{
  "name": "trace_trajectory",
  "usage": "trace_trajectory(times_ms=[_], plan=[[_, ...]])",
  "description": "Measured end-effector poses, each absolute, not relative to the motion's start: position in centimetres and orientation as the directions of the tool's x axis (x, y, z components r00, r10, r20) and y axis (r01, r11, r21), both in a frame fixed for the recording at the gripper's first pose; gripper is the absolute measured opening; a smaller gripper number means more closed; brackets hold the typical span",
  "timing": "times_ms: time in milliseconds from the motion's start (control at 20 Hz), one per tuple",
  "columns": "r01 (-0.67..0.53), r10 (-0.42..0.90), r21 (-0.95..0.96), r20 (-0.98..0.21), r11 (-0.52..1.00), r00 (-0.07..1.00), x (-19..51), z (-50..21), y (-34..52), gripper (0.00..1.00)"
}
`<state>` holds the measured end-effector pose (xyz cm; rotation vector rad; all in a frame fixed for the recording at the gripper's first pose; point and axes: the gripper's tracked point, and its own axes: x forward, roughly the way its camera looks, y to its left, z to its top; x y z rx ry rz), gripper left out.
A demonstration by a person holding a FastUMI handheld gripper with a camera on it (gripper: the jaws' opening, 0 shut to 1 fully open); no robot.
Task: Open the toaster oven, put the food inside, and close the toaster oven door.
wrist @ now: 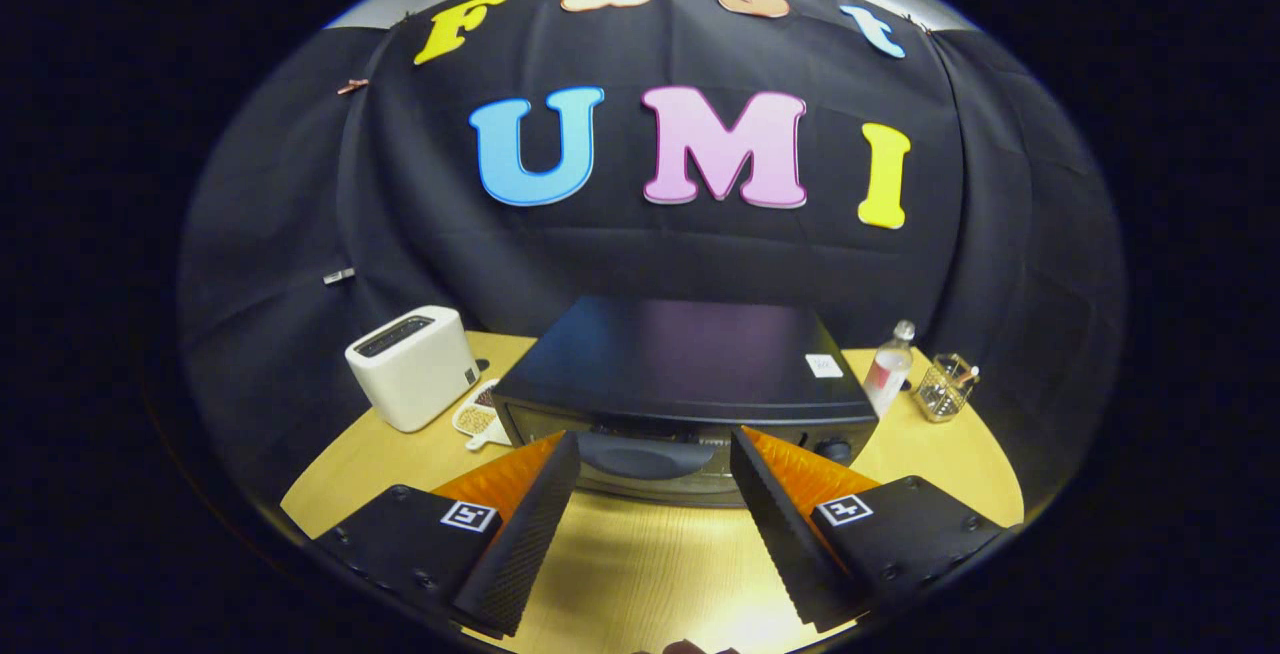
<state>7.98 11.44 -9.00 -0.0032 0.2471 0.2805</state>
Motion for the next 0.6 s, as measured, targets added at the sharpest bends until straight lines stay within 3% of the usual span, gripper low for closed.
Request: trace_trajectory(times_ms=[300, 600], plan=[[-0.223, 0.224, 0.011, -0.039, 0.975, 0.974, 4.2, -0.4, 6.2, 0.98], [-0.127, 0.127, 0.040, 0.009, 0.991, 0.992, -0.6, 1.8, -1.2, 0.98]])
